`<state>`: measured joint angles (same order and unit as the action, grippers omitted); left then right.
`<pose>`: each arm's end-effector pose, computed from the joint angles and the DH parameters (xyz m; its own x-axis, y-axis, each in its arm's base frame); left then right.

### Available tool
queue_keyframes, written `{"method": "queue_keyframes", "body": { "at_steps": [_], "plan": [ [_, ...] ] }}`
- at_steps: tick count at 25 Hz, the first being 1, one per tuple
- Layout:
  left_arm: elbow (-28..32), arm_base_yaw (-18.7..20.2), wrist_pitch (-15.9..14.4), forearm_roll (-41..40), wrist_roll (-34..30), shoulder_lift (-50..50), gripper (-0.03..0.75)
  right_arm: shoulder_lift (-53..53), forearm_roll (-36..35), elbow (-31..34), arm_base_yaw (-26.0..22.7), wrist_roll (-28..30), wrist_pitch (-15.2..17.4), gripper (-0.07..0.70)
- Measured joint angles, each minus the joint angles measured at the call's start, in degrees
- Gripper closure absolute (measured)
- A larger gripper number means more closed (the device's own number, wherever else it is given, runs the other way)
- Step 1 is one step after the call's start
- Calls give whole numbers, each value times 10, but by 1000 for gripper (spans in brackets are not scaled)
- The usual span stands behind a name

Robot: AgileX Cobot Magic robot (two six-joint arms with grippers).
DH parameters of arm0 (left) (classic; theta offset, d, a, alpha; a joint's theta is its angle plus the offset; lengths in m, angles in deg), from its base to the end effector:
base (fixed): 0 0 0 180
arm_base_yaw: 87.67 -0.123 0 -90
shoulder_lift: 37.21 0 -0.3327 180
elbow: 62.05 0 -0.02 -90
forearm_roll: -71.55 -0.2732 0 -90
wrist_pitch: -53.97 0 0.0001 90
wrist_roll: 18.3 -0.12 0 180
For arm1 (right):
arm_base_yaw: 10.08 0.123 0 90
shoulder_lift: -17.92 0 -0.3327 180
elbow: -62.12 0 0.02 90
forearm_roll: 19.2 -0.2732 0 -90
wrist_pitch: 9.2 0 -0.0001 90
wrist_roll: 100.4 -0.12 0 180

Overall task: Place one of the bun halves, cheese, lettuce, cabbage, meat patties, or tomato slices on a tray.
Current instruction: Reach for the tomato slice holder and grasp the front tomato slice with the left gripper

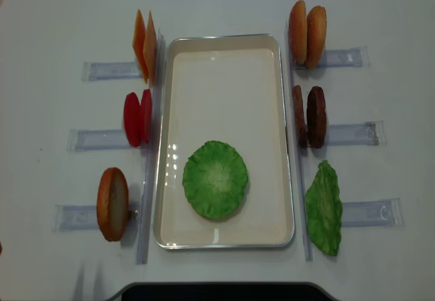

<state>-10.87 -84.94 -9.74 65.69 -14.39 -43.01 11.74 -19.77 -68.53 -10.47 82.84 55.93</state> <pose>-0.0095 0.0115 0.2614 -0.5072 0.0014 -0.8618 -0.0429 0.9987 0.0269 -0.0137 0.0012 0.2687 -0.5092 -0.0489 -0.8593 -0.0276 0.9988 -0.0404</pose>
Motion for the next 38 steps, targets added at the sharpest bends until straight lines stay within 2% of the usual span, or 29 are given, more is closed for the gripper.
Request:
{"method": "queue_keyframes", "body": {
  "at_steps": [27, 32, 38],
  "plan": [
    [-5, 0, -5, -15, 0, -9, 450, 0, 0, 0, 2, 0, 0, 365],
    [-18, 0, -6, -32, 35, -79, 450, 0, 0, 0, 2, 0, 0, 365],
    [-70, 0, -4, -52, 76, -236, 450, 0, 0, 0, 2, 0, -1, 365]
  ]
}}
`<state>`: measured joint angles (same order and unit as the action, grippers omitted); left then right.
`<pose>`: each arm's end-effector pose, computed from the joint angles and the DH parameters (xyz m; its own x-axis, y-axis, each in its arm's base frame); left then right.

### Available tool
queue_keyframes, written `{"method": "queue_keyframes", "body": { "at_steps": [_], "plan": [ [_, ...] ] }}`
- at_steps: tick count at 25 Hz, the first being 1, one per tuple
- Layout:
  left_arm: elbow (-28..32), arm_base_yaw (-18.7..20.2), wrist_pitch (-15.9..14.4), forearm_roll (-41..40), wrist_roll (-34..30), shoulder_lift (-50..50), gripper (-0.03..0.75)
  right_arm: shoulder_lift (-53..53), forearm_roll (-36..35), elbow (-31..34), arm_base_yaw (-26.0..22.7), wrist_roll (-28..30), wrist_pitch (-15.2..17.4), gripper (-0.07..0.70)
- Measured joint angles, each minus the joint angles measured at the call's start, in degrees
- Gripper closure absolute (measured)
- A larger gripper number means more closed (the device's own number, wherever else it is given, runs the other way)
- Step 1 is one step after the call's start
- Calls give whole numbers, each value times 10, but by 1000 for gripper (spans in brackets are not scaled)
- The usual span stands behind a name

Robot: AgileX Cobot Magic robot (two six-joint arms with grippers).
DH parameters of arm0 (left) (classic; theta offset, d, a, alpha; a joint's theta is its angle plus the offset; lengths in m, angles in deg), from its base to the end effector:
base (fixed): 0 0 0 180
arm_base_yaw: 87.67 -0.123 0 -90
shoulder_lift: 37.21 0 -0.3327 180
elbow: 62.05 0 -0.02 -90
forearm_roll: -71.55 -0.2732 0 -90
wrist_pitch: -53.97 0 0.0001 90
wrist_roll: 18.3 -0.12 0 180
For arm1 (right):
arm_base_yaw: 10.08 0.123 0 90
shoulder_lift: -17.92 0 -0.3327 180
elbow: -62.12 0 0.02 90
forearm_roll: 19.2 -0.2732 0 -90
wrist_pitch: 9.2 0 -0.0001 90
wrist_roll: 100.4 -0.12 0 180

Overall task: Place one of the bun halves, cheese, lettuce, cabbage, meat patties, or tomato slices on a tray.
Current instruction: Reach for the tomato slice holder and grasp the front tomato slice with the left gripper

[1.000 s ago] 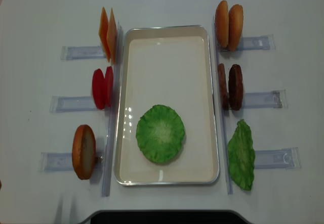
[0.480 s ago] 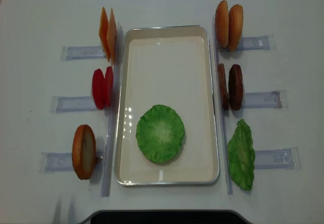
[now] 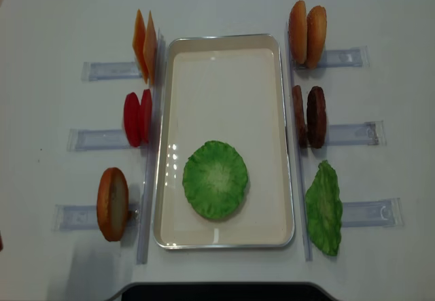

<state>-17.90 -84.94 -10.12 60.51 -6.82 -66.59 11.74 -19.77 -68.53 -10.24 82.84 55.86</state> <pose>0.0476 0.0184 0.2961 -0.7199 -0.0791 -0.6895 -0.1538 0.9870 0.0474 -0.0136 0.0011 0.2688 -0.5079 -0.0509 -0.8599 -0.0316 0.9987 -0.0405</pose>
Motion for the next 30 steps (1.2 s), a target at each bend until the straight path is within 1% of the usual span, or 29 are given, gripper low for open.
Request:
{"method": "queue_keyframes", "body": {
  "at_steps": [6, 11, 13, 19, 23, 27, 30],
  "plan": [
    [-85, 0, 11, 8, 25, -184, 450, 0, 0, 0, 0, 0, -1, 365],
    [-147, 0, 57, 9, 35, -319, 450, 0, 0, 0, 0, 0, -1, 365],
    [-172, 0, 67, 7, 40, -379, 450, 0, 0, 0, 0, 0, -1, 365],
    [-251, 0, 79, 7, 41, -533, 448, 0, 0, 0, 0, 0, -1, 365],
    [-297, 0, 81, 9, 41, -613, 419, 0, 0, 0, 0, 0, -1, 365],
    [-326, 0, 83, 17, 40, -666, 399, 0, 0, 0, 0, 0, -1, 365],
    [-334, 0, 85, 18, 40, -688, 393, 0, 0, 0, 0, 0, -1, 365]
  ]
}}
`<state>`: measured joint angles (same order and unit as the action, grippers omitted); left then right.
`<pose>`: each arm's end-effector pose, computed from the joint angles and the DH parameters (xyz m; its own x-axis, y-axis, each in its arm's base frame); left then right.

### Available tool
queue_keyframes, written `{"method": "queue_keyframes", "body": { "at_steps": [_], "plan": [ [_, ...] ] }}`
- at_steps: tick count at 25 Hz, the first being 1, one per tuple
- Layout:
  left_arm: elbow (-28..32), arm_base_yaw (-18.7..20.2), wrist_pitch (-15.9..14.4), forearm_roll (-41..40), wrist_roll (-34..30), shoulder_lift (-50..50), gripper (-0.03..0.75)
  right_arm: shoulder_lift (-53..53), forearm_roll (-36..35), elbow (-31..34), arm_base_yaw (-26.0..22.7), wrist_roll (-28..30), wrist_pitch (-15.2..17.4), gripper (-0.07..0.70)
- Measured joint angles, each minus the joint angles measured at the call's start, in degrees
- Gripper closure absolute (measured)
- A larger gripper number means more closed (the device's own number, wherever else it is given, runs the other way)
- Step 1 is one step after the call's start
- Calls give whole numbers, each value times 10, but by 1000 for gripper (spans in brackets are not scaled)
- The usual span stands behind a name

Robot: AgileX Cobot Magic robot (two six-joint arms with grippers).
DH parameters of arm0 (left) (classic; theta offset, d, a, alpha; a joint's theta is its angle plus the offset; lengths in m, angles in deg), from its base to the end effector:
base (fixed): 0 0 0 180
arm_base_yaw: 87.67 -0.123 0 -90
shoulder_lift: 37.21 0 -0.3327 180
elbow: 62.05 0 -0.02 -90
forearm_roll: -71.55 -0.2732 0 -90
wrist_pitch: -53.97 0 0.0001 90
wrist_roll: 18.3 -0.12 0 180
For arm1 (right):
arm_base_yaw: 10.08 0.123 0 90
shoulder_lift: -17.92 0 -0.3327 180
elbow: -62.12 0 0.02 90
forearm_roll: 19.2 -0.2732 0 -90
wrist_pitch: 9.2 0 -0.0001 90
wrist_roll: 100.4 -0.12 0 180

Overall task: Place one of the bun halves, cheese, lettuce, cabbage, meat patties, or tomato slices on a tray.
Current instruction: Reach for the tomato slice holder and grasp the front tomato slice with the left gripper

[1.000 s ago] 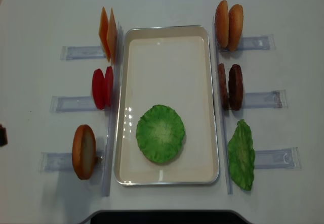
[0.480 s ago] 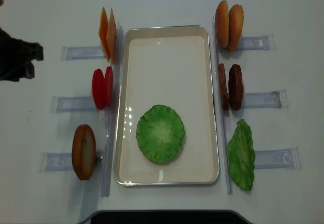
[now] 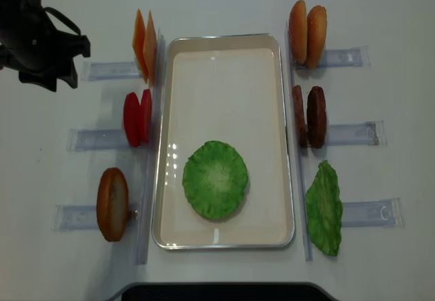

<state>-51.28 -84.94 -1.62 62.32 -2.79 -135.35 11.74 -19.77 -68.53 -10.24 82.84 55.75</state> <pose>0.3448 -0.0005 0.2683 -0.9475 -0.1316 -0.2914 -0.1603 0.9841 0.0766 -0.0135 0.0011 0.2690 -0.5063 -0.0509 -0.8609 -0.0315 0.9987 -0.0405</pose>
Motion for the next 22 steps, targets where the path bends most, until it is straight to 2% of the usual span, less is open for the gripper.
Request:
{"method": "queue_keyframes", "body": {
  "at_steps": [5, 8, 11, 17, 20, 22],
  "plan": [
    [-4, 0, 2, 0, 0, -4, 390, 0, 0, 0, 0, 0, 0, 365],
    [-4, 17, -2, -17, 1, -4, 388, 0, 0, 0, 0, 0, 0, 365],
    [-4, 67, -4, -46, 34, -4, 388, 0, 0, 0, 0, 0, 0, 365],
    [-4, 193, -4, -50, 117, -13, 386, 0, 0, 0, 0, 0, 0, 365],
    [-4, 229, -4, -47, 146, -13, 383, 0, 0, 0, 0, 0, 0, 365],
    [-4, 232, -4, -41, 154, -13, 384, 0, 0, 0, 0, 0, 0, 365]
  ]
}}
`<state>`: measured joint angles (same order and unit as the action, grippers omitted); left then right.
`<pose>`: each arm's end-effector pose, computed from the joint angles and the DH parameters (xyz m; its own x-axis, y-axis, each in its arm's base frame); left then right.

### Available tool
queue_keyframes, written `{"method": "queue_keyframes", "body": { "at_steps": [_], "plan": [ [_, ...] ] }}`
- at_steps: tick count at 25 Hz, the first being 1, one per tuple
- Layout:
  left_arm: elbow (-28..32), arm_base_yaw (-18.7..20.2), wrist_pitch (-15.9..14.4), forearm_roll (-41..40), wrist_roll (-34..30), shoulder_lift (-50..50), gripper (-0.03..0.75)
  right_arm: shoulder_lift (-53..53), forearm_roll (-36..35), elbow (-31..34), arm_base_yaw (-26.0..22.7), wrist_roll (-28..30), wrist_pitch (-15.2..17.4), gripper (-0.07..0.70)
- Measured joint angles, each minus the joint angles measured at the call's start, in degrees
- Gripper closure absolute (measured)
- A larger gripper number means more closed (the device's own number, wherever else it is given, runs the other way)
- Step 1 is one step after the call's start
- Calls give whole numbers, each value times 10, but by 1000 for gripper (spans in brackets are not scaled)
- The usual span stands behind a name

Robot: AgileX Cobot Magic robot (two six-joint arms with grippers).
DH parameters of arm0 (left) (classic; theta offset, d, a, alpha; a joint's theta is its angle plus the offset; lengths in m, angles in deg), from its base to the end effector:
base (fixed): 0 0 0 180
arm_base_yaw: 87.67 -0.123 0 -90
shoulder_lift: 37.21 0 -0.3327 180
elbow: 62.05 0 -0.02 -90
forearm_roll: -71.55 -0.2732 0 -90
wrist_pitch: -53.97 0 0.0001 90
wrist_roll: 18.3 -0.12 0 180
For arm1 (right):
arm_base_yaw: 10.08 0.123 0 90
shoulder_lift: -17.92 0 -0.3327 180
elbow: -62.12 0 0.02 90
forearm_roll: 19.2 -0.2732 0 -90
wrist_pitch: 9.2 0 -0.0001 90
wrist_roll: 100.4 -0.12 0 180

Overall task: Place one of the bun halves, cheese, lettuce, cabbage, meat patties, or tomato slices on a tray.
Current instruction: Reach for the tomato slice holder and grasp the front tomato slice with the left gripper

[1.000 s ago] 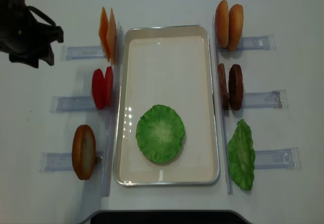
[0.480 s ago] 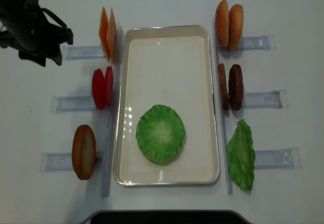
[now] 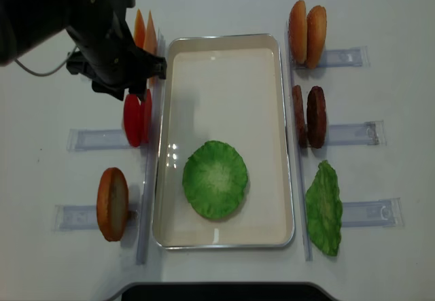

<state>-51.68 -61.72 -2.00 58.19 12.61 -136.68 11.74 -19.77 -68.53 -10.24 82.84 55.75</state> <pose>0.3236 -0.1319 0.2634 -0.9503 0.0300 -0.3098 0.0094 0.9976 0.0679 -0.0135 0.0011 0.2690 -0.5063 -0.0509 -0.8609 -0.0315 0.9987 -0.0405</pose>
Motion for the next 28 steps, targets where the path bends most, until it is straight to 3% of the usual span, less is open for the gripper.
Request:
{"method": "queue_keyframes", "body": {
  "at_steps": [9, 15, 28],
  "plan": [
    [0, 0, 4, 18, 4, -16, 312, 0, 0, 0, 0, 0, 0, 365],
    [0, 0, 32, 22, 2, -40, 305, 0, 0, 0, 0, 0, 0, 365],
    [0, 0, 43, 17, 2, -92, 301, 0, 0, 0, 0, 0, 0, 365]
  ]
}}
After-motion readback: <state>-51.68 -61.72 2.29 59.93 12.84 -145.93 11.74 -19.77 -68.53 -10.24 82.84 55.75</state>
